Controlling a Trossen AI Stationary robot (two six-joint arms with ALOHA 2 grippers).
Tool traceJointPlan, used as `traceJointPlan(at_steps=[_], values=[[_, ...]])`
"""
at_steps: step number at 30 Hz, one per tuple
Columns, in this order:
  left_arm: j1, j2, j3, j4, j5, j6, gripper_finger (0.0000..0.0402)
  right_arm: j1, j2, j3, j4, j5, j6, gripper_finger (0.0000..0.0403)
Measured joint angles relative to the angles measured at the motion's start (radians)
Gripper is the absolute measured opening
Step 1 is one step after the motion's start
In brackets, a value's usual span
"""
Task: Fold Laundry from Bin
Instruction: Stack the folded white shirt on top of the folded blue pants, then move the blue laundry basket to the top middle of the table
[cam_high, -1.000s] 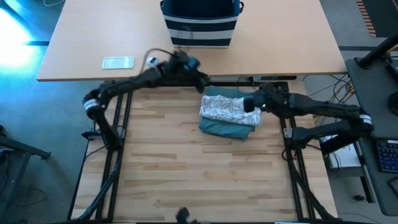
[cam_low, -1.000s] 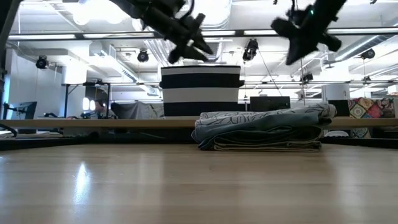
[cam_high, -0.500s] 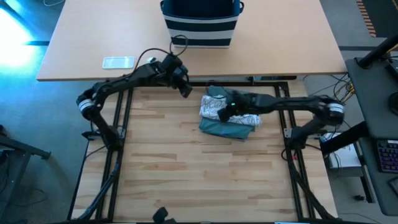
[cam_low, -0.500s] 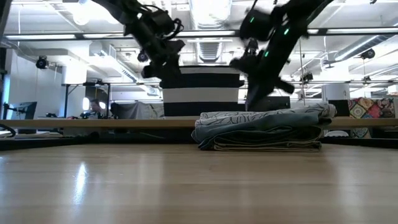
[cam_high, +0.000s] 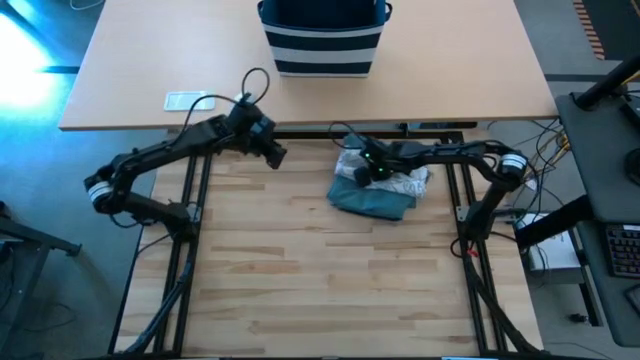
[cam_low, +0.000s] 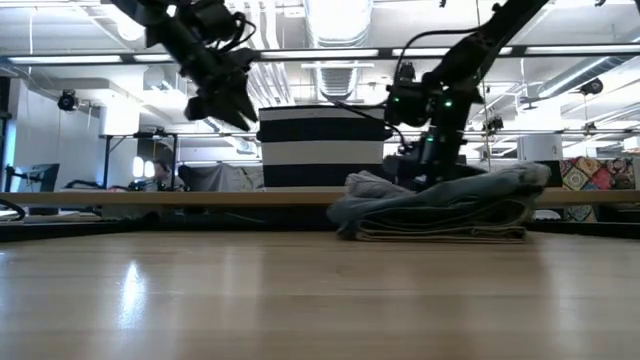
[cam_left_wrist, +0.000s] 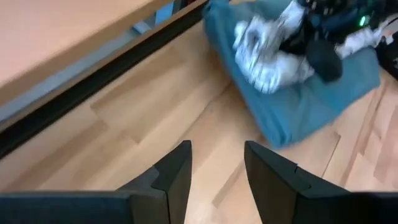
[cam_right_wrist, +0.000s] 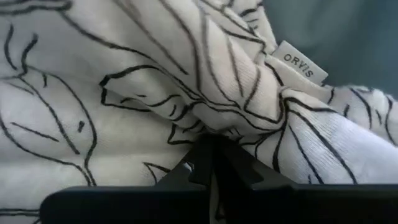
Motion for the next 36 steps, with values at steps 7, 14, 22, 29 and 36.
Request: traceJointPlan(at_steps=[7,14,22,29,36], values=[[-0.001,-0.075,-0.089,0.024,-0.001,-0.038,0.0132,-0.059,-0.15,-0.054,-0.196,0.045,-0.048,0.0013],[0.044,-0.049,0.069,0.1,-0.099,-0.071,0.0132,-0.04,-0.344,0.049,-0.417,0.025,-0.077,0.0014],[0.247,0.198,0.554,-0.035,0.028,-0.001,0.0169,-0.012,-0.386,0.332,-0.468,0.057,-0.087,0.0099],[0.368,0.497,1.006,-0.235,-0.03,0.028,0.0227,-0.011,-0.364,0.414,-0.472,0.107,-0.064,0.0207],[0.411,0.703,1.262,-0.212,-0.097,-0.051,0.0267,-0.011,-0.364,0.377,-0.476,0.151,-0.109,0.0258]])
